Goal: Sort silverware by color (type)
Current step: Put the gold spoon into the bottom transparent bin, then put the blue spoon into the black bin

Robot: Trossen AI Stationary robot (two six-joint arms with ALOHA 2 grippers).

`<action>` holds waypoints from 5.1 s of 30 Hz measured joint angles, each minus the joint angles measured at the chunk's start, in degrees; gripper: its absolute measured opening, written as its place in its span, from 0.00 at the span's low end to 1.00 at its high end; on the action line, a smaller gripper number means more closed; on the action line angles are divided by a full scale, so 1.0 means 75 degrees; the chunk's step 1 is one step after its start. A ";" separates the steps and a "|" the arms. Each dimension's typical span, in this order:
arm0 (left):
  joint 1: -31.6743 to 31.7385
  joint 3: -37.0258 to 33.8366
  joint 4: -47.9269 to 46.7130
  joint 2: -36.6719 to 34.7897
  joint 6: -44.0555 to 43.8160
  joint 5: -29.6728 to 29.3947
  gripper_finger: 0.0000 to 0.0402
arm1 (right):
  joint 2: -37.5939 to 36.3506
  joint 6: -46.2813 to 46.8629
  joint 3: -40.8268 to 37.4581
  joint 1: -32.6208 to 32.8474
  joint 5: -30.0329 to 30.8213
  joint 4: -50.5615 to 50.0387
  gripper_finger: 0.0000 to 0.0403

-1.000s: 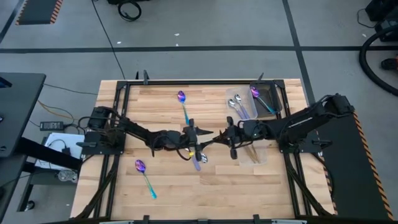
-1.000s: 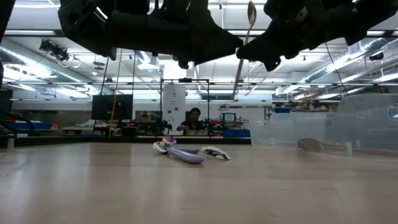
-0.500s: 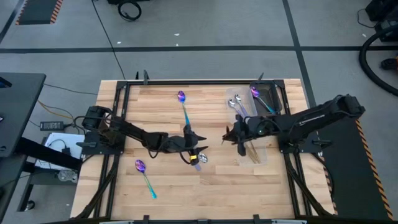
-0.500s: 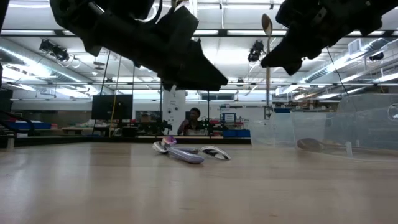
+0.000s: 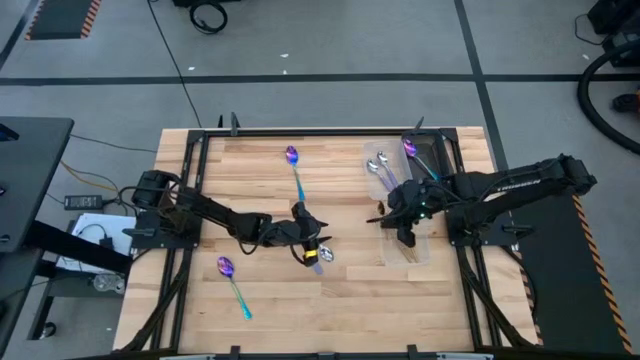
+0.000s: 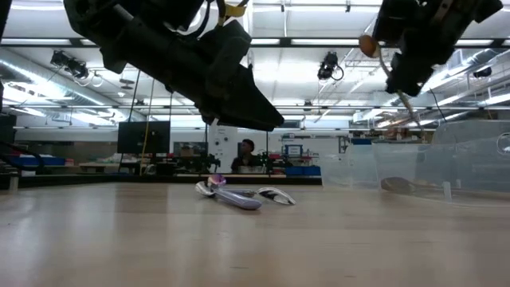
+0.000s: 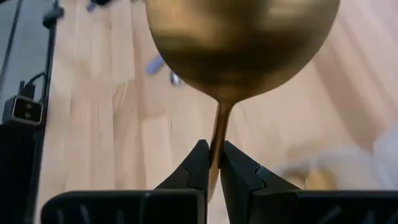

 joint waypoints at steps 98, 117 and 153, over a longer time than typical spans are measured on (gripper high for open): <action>0.2538 0.0006 -0.3586 -0.0297 -0.3311 -0.1724 0.47 | 0.3344 0.0003 -0.1430 0.0773 0.1526 0.6477 0.40; 0.3391 0.0006 -0.3426 -0.0130 -0.2842 -0.0910 0.55 | 0.4359 -0.0408 -0.1427 0.1317 0.1470 0.8302 0.40; 0.2929 -0.0020 -0.5370 -0.0481 -0.3183 0.0218 0.28 | 0.4353 -0.0582 -0.1427 0.1660 0.1688 0.8197 0.40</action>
